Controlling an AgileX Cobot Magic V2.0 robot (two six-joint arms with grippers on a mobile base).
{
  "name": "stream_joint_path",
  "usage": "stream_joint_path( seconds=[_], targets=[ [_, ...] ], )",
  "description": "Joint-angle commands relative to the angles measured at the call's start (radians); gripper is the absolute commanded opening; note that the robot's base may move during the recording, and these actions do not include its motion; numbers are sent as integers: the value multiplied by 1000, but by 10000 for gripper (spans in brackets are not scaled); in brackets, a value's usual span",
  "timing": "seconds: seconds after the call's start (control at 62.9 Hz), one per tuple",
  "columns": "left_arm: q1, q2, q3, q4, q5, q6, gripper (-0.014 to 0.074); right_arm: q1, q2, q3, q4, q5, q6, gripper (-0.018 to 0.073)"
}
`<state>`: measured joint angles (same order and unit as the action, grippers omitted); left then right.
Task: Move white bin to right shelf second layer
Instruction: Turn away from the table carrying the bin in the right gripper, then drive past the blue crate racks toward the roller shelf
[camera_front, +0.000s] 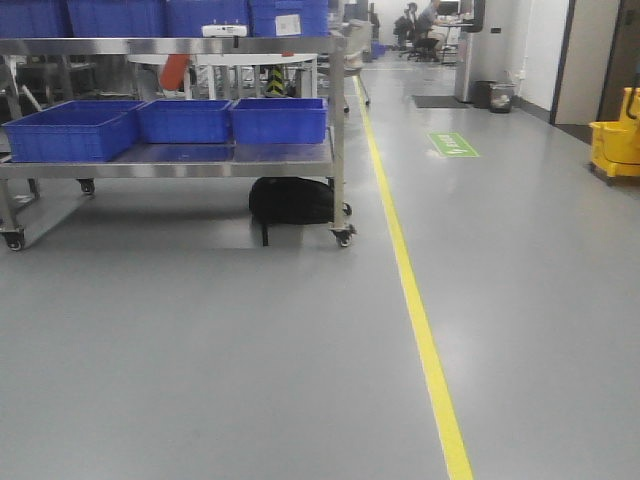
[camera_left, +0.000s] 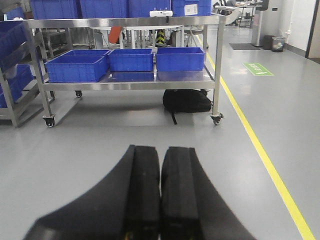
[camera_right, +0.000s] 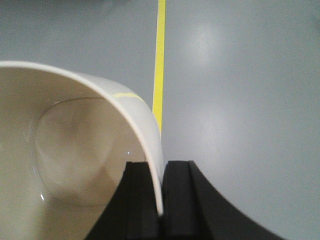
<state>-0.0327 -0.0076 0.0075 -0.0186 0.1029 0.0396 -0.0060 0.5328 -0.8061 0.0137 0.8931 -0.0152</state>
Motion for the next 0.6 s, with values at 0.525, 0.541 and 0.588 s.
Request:
stream_joint_path(
  seconds=[0.525, 0.541, 0.588],
  targets=[
    [-7, -21, 27, -8, -81, -5, 85, -5, 4, -29, 4, -80, -3, 55],
    [-7, -21, 27, -8, -81, -5, 85, -5, 4, -29, 4, -80, -3, 55],
    [-7, -21, 27, -8, -81, -5, 85, -5, 4, -29, 4, -80, -3, 55]
  ],
)
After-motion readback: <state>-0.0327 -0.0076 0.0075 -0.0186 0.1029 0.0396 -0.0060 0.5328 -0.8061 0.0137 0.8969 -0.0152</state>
